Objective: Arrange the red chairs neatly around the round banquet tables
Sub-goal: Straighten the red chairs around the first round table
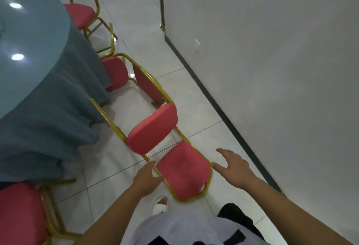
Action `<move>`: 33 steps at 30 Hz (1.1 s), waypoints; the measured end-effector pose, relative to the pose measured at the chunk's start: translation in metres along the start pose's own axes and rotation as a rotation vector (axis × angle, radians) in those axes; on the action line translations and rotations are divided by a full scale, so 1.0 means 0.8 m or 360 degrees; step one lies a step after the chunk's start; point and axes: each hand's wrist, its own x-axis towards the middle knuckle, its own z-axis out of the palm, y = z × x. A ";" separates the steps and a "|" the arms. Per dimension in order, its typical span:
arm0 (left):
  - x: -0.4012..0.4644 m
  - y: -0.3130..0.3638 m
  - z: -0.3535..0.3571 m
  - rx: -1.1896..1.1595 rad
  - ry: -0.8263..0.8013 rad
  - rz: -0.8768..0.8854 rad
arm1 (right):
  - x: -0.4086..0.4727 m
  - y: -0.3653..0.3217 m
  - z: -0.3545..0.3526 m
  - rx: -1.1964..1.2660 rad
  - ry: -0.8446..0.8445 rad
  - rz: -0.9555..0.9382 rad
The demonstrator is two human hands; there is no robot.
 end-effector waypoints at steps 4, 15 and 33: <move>0.015 0.032 0.034 -0.0174 0.0205 -0.0188 | 0.074 0.048 -0.029 -0.0129 -0.0201 -0.0190; -0.055 0.141 0.263 -0.0970 0.0362 -0.0901 | 0.192 0.170 -0.100 -0.0413 -0.0710 -0.0539; 0.196 -0.057 0.528 -0.1429 0.0205 -0.1248 | 0.379 0.333 0.231 -0.0166 -0.0951 0.0124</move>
